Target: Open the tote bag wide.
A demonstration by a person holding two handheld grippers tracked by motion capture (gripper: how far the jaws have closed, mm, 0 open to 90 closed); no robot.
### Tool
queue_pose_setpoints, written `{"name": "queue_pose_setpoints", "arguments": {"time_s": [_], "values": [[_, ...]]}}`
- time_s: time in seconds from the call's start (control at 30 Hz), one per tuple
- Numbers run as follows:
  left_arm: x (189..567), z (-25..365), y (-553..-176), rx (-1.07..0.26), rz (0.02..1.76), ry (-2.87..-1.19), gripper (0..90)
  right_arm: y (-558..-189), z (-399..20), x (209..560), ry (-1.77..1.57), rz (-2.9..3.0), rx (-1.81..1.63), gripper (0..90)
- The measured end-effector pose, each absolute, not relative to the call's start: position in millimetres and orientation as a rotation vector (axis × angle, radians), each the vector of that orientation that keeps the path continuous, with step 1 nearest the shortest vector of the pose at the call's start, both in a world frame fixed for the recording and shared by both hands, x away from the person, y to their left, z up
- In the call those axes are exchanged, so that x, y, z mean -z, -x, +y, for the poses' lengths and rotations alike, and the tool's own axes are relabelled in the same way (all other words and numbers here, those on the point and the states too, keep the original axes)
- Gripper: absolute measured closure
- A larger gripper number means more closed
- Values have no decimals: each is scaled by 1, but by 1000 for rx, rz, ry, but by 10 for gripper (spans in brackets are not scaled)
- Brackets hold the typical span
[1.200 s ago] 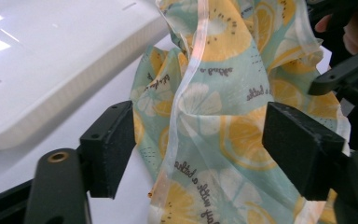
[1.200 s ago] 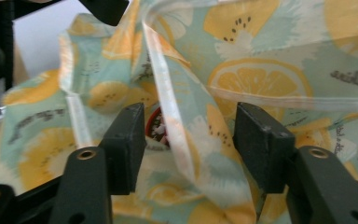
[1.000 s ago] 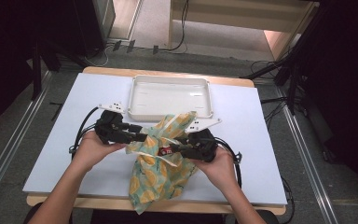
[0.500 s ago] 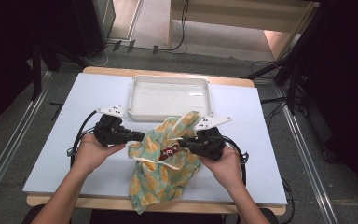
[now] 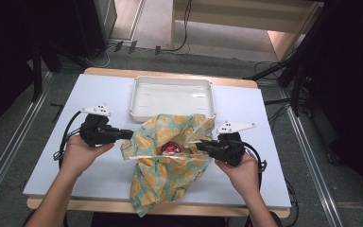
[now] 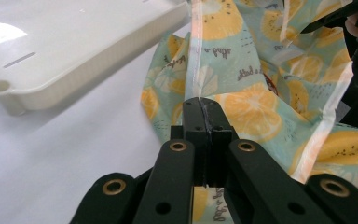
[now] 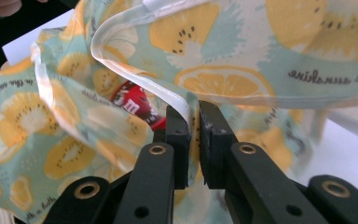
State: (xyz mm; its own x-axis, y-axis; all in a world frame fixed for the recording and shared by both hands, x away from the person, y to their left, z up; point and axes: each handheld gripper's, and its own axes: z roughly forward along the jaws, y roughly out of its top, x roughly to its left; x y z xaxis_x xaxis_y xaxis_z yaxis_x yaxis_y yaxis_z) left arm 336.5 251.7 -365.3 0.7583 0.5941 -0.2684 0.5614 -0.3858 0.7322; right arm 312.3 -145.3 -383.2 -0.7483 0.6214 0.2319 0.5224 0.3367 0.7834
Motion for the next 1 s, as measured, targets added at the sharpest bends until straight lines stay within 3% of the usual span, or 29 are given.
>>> {"name": "queue_pose_setpoints", "arguments": {"time_s": [1.0], "values": [[381, 302, -327, -34, 1042, -2025, 900, -302, -194, 397, -1229, 2373, -1330, 857]]}}
